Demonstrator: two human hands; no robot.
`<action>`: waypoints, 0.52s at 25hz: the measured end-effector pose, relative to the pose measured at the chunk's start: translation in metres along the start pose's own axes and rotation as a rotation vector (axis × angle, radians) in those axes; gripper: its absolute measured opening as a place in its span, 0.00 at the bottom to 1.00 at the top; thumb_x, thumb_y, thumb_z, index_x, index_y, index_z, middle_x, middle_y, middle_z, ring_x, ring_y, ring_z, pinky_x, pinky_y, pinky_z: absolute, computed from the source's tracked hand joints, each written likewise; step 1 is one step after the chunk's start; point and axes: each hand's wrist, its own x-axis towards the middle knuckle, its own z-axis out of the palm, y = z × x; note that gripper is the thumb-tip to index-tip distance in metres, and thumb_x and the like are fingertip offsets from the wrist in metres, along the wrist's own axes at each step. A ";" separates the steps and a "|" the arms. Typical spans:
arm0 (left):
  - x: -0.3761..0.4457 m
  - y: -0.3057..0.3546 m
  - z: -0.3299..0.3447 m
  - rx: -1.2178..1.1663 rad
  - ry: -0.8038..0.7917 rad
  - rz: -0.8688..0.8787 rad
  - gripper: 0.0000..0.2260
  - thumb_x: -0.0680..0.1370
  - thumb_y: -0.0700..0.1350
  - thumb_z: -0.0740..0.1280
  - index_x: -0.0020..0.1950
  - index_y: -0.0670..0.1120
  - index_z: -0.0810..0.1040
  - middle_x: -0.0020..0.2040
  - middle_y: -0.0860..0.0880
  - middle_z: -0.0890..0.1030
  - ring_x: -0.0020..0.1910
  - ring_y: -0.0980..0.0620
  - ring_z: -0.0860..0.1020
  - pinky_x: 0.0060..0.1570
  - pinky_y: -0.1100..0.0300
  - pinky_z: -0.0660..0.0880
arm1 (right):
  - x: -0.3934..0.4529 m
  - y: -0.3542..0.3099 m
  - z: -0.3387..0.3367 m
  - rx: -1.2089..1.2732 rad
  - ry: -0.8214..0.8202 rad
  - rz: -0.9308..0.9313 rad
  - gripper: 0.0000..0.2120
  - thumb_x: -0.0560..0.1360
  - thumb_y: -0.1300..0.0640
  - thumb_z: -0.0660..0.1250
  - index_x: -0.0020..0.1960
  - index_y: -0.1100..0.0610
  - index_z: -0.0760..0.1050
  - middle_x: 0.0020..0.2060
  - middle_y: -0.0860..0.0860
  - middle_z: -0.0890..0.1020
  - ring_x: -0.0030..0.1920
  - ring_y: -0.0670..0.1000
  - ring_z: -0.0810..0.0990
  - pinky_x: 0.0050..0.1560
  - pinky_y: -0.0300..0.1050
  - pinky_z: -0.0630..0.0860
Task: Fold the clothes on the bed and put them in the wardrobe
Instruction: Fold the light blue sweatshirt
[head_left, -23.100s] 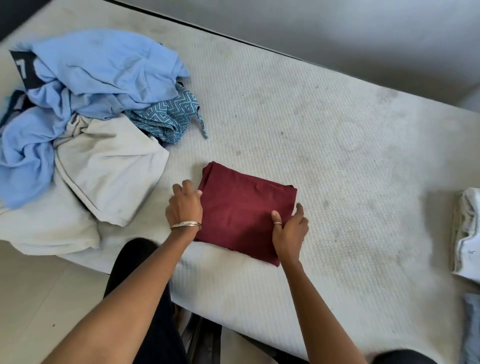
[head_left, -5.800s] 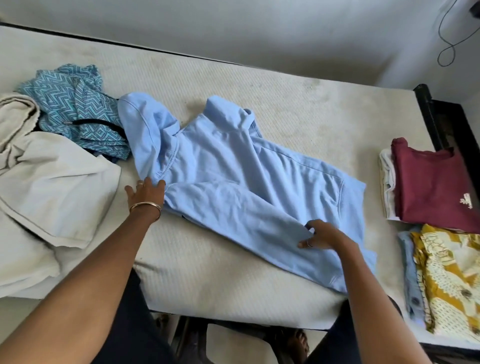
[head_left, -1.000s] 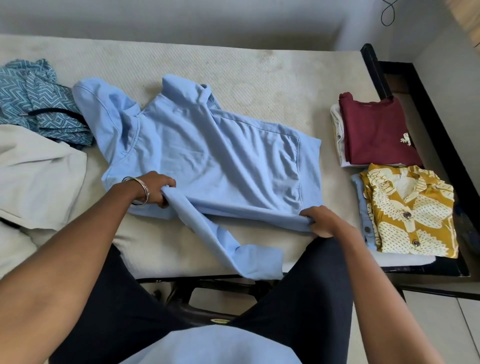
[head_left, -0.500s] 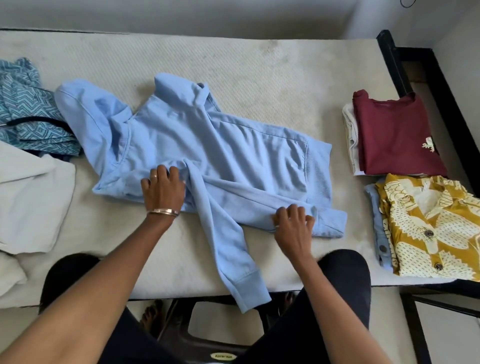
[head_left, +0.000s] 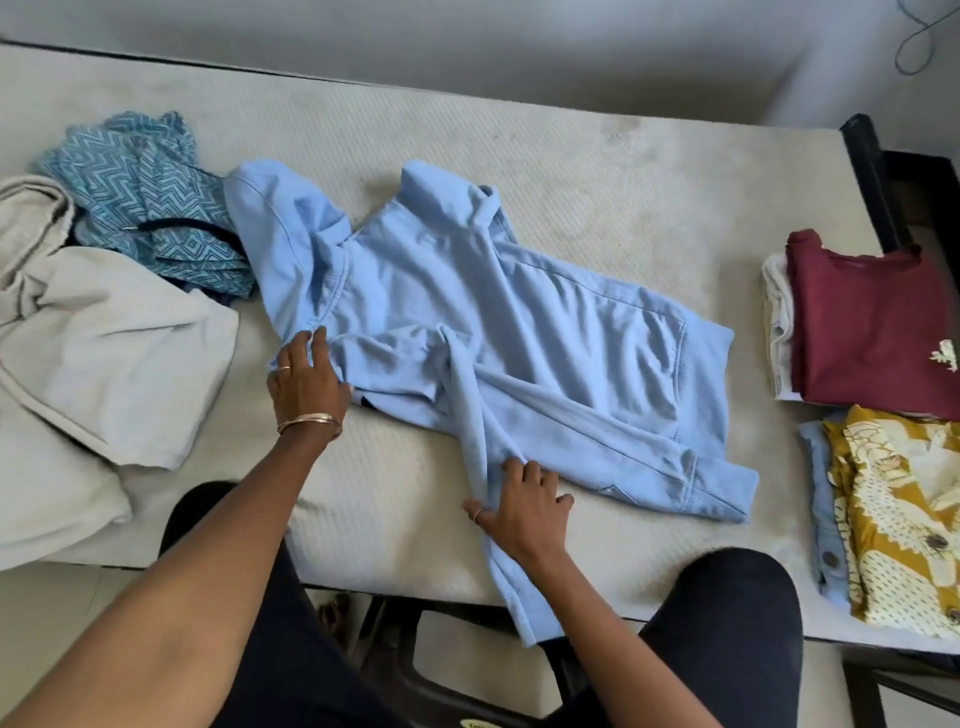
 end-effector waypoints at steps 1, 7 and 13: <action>0.007 0.000 -0.003 0.003 -0.079 -0.041 0.30 0.68 0.43 0.74 0.69 0.45 0.71 0.66 0.41 0.72 0.66 0.38 0.69 0.59 0.40 0.67 | -0.002 -0.006 0.002 -0.025 0.019 0.010 0.23 0.75 0.42 0.62 0.61 0.57 0.71 0.57 0.55 0.75 0.59 0.61 0.73 0.53 0.56 0.71; 0.057 -0.001 -0.020 0.044 -0.178 0.050 0.12 0.76 0.42 0.67 0.59 0.49 0.75 0.55 0.42 0.78 0.57 0.39 0.76 0.55 0.45 0.68 | 0.049 0.076 -0.073 1.131 0.159 0.287 0.09 0.67 0.54 0.63 0.36 0.60 0.75 0.33 0.60 0.76 0.40 0.58 0.75 0.41 0.51 0.68; 0.031 0.024 0.006 0.149 0.235 0.419 0.03 0.75 0.43 0.64 0.43 0.44 0.74 0.39 0.42 0.75 0.38 0.41 0.77 0.34 0.51 0.72 | 0.096 0.147 -0.127 0.608 -0.098 0.108 0.19 0.70 0.60 0.77 0.59 0.53 0.76 0.42 0.52 0.81 0.44 0.54 0.80 0.47 0.50 0.78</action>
